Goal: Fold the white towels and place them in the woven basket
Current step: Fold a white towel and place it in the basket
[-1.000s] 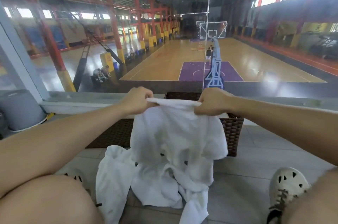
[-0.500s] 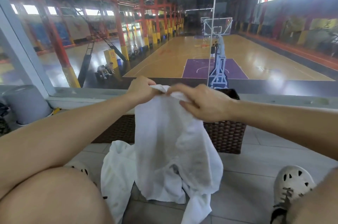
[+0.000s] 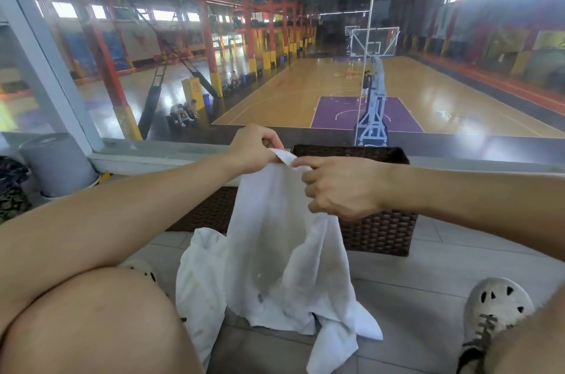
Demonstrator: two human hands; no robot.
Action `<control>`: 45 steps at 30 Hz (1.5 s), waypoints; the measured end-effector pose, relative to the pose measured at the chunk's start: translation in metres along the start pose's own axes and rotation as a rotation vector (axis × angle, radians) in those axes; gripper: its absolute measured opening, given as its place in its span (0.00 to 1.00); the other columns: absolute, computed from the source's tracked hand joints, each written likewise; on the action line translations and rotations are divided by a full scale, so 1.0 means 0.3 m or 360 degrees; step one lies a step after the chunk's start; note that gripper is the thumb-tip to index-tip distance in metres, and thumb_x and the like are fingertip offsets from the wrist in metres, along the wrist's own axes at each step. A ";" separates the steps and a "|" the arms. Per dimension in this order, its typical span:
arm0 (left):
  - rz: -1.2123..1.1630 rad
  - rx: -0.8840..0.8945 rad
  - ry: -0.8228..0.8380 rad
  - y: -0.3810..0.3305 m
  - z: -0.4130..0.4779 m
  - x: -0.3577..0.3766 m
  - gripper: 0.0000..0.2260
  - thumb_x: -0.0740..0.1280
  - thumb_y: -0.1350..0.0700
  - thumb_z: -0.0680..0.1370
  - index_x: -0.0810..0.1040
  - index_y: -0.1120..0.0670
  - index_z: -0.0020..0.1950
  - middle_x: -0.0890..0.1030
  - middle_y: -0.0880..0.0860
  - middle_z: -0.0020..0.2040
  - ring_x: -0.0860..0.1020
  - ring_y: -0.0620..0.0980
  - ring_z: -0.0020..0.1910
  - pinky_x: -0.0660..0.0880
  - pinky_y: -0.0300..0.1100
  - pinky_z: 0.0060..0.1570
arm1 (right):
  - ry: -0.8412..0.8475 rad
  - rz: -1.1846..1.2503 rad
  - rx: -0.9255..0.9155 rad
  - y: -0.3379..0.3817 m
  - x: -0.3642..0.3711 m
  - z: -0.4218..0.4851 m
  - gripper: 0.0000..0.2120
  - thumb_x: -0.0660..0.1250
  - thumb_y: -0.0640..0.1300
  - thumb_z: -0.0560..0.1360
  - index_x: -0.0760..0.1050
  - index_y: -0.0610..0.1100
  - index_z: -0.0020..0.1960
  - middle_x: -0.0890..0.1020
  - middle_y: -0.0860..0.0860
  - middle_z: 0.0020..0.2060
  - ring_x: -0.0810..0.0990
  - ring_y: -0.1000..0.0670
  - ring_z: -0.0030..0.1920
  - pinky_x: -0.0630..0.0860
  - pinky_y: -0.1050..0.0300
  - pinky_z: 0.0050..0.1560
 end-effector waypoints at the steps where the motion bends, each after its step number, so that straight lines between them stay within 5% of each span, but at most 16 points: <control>1: 0.0033 0.0048 -0.0005 -0.003 -0.005 0.008 0.10 0.83 0.51 0.73 0.83 0.49 0.43 0.85 0.48 0.40 0.79 0.46 0.39 0.73 0.41 0.39 | -0.0082 0.0043 0.0111 -0.028 -0.014 -0.002 0.08 0.69 0.38 0.72 0.81 0.46 0.35 0.78 0.47 0.33 0.79 0.39 0.43 0.69 0.39 0.63; 4: 0.0285 0.0237 0.0066 -0.001 -0.040 0.046 0.16 0.80 0.51 0.76 0.73 0.50 0.49 0.81 0.50 0.40 0.79 0.51 0.38 0.78 0.52 0.41 | -0.0197 0.0243 0.0701 -0.190 -0.040 -0.057 0.14 0.69 0.36 0.71 0.72 0.45 0.29 0.77 0.42 0.41 0.71 0.42 0.32 0.65 0.49 0.39; 7: 0.0428 0.0477 0.0014 -0.020 -0.076 0.062 0.15 0.74 0.55 0.80 0.66 0.49 0.52 0.79 0.50 0.40 0.78 0.54 0.37 0.78 0.60 0.41 | -0.0026 0.0533 0.1237 -0.276 0.006 -0.137 0.17 0.66 0.35 0.75 0.63 0.43 0.32 0.78 0.39 0.54 0.76 0.39 0.35 0.67 0.50 0.34; 10: 0.0567 0.0950 -0.0106 -0.110 -0.116 0.082 0.07 0.65 0.62 0.82 0.72 0.50 0.52 0.79 0.47 0.44 0.77 0.55 0.40 0.77 0.58 0.44 | 0.0022 0.0965 0.1648 -0.301 0.089 -0.212 0.11 0.69 0.38 0.69 0.72 0.43 0.30 0.76 0.45 0.31 0.78 0.39 0.35 0.73 0.51 0.33; 13: 0.0732 0.1272 -0.0081 -0.152 -0.132 0.148 0.19 0.58 0.66 0.78 0.85 0.48 0.55 0.78 0.51 0.49 0.76 0.54 0.46 0.70 0.49 0.45 | -0.0289 0.1059 0.1883 -0.344 0.091 -0.271 0.09 0.69 0.43 0.67 0.76 0.44 0.29 0.77 0.45 0.27 0.78 0.40 0.32 0.71 0.54 0.30; 17: -0.0071 0.0526 0.0264 -0.194 -0.051 0.165 0.16 0.67 0.52 0.74 0.87 0.45 0.58 0.74 0.46 0.45 0.75 0.44 0.46 0.69 0.39 0.48 | -0.0457 0.0926 0.1857 -0.377 0.057 -0.295 0.10 0.67 0.48 0.70 0.79 0.46 0.31 0.78 0.47 0.30 0.77 0.43 0.32 0.71 0.53 0.30; 20: -0.0375 0.0314 0.0559 -0.221 -0.036 0.199 0.13 0.78 0.44 0.70 0.88 0.42 0.54 0.85 0.48 0.50 0.82 0.50 0.52 0.78 0.50 0.56 | -0.0473 0.0917 0.1950 -0.393 0.058 -0.346 0.10 0.67 0.48 0.69 0.83 0.46 0.35 0.79 0.47 0.32 0.79 0.44 0.34 0.77 0.49 0.35; 22: -0.0276 0.0323 0.0676 -0.216 -0.045 0.228 0.15 0.82 0.42 0.71 0.89 0.48 0.53 0.87 0.52 0.52 0.84 0.55 0.55 0.80 0.58 0.59 | -0.0497 0.0913 0.2005 -0.399 0.056 -0.389 0.09 0.67 0.48 0.68 0.84 0.46 0.35 0.79 0.47 0.32 0.79 0.43 0.33 0.76 0.50 0.34; 26: 0.0265 0.0544 0.0990 -0.204 -0.072 0.358 0.19 0.80 0.38 0.73 0.86 0.55 0.45 0.85 0.55 0.44 0.83 0.51 0.45 0.78 0.51 0.50 | -0.0528 0.0928 0.2115 -0.388 0.078 -0.461 0.07 0.71 0.46 0.70 0.86 0.48 0.36 0.82 0.48 0.33 0.80 0.46 0.35 0.75 0.53 0.34; 31: 0.0953 0.0609 0.0735 -0.143 -0.016 0.358 0.21 0.76 0.38 0.77 0.82 0.55 0.41 0.77 0.52 0.41 0.77 0.56 0.42 0.76 0.54 0.43 | -0.0472 0.1025 0.2272 -0.376 0.140 -0.507 0.08 0.74 0.50 0.72 0.86 0.49 0.35 0.80 0.51 0.30 0.80 0.48 0.34 0.69 0.57 0.32; 34: 0.0369 0.0324 0.0627 -0.076 0.022 0.270 0.15 0.78 0.40 0.77 0.84 0.50 0.39 0.79 0.49 0.38 0.77 0.49 0.39 0.70 0.48 0.41 | -0.0074 0.1145 0.2294 -0.370 0.200 -0.528 0.18 0.75 0.52 0.74 0.76 0.45 0.30 0.75 0.50 0.27 0.77 0.46 0.33 0.69 0.57 0.31; 37: -0.0155 0.0210 0.0486 -0.083 0.012 0.191 0.07 0.79 0.45 0.77 0.89 0.47 0.46 0.84 0.39 0.40 0.80 0.40 0.42 0.74 0.42 0.46 | 0.0635 0.1296 0.1857 -0.249 0.260 -0.449 0.29 0.78 0.66 0.70 0.71 0.44 0.31 0.74 0.51 0.28 0.73 0.48 0.32 0.73 0.54 0.34; 40: -0.0244 0.0342 0.0473 -0.168 -0.007 0.163 0.10 0.79 0.49 0.78 0.86 0.37 0.39 0.84 0.37 0.40 0.80 0.39 0.41 0.74 0.38 0.47 | 0.0461 0.1218 0.1632 -0.201 0.222 -0.358 0.33 0.73 0.78 0.64 0.79 0.46 0.33 0.85 0.50 0.55 0.80 0.47 0.53 0.80 0.45 0.56; 42: -0.0091 0.0472 0.0524 -0.212 -0.015 0.173 0.15 0.80 0.50 0.77 0.81 0.37 0.35 0.78 0.38 0.37 0.74 0.40 0.37 0.69 0.42 0.43 | 0.0204 0.1192 0.1532 -0.217 0.181 -0.300 0.27 0.72 0.76 0.68 0.87 0.52 0.44 0.74 0.52 0.75 0.69 0.47 0.73 0.67 0.41 0.73; 43: -0.0047 0.0501 0.0555 -0.224 -0.021 0.180 0.16 0.80 0.50 0.77 0.79 0.37 0.34 0.76 0.39 0.36 0.72 0.42 0.36 0.67 0.43 0.42 | 0.0134 0.1370 0.1490 -0.217 0.182 -0.279 0.24 0.73 0.73 0.70 0.87 0.52 0.46 0.76 0.52 0.71 0.71 0.49 0.71 0.66 0.42 0.72; 45: 0.0016 0.0559 0.0587 -0.229 -0.033 0.185 0.17 0.80 0.50 0.76 0.77 0.37 0.34 0.75 0.41 0.36 0.70 0.43 0.36 0.66 0.45 0.41 | 0.0057 0.1789 0.1450 -0.203 0.202 -0.242 0.24 0.75 0.66 0.74 0.83 0.44 0.40 0.80 0.51 0.42 0.76 0.50 0.45 0.73 0.48 0.54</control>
Point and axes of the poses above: each hand's wrist, its own z-axis towards the middle knuckle, its own x-axis out of the palm, y = z × x, the point moved 9 cm from there along z, towards the middle knuckle
